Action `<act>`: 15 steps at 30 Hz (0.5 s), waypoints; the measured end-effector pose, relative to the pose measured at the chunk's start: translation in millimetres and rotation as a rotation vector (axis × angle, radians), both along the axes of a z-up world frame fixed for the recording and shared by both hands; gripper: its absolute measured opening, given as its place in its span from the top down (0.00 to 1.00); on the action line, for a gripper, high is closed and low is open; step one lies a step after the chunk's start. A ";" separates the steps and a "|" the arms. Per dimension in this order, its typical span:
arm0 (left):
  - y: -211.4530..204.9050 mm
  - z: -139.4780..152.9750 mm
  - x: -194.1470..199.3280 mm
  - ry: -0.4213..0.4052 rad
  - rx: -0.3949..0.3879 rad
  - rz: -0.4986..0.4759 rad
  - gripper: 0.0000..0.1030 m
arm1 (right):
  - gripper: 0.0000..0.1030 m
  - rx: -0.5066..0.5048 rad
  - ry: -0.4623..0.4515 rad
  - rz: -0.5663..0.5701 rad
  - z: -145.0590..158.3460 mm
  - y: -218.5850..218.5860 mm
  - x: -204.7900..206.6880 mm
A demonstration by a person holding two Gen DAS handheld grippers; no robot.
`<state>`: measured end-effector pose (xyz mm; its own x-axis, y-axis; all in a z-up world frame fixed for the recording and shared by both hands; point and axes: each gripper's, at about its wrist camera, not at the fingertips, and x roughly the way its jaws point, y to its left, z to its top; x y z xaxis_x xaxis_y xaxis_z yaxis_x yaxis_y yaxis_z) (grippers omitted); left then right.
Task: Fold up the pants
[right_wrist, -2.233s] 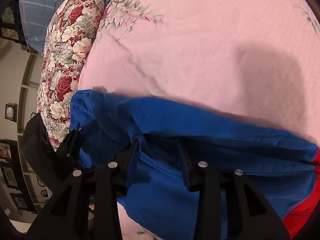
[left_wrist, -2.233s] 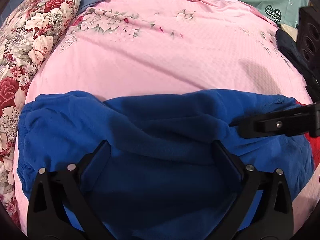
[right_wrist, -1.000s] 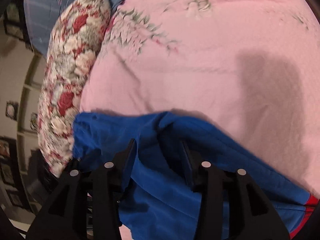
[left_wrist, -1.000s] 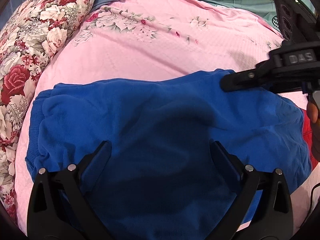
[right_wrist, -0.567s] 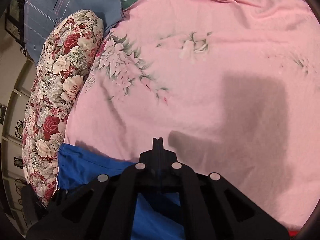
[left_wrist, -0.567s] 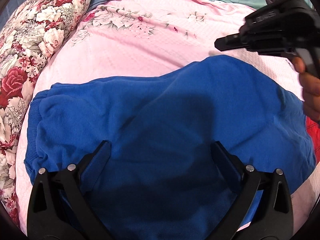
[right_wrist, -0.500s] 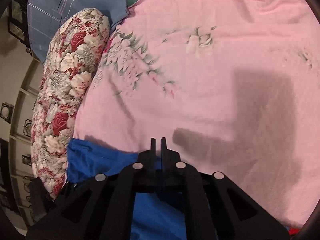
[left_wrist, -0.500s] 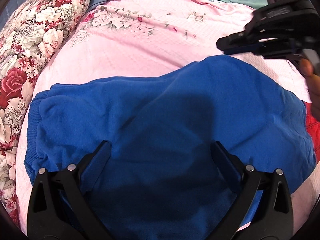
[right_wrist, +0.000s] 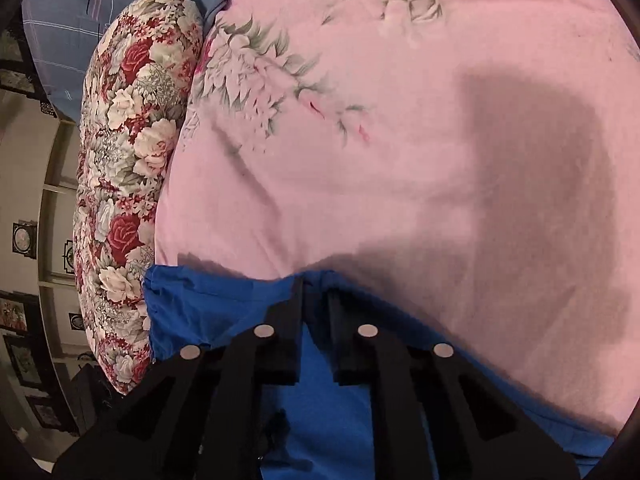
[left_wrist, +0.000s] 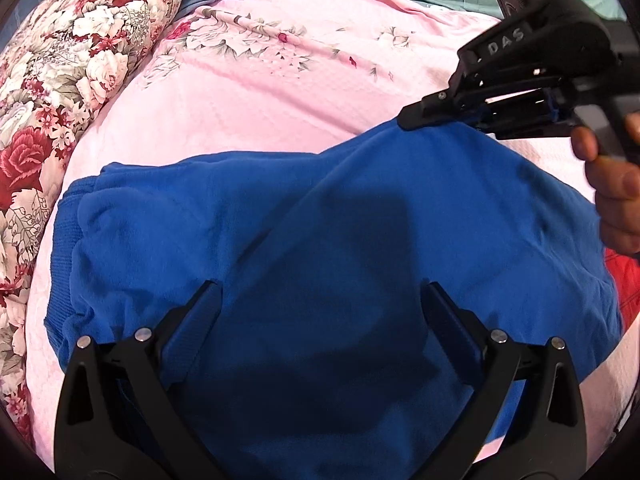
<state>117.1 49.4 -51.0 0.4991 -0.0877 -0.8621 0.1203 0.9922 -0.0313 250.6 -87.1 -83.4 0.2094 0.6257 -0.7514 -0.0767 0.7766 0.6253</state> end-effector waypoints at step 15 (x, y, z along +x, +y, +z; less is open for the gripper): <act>0.9 1.9 4.0 0.023 -0.014 0.016 0.02 | 0.82 -0.431 -0.293 -0.141 49.0 -39.5 -35.4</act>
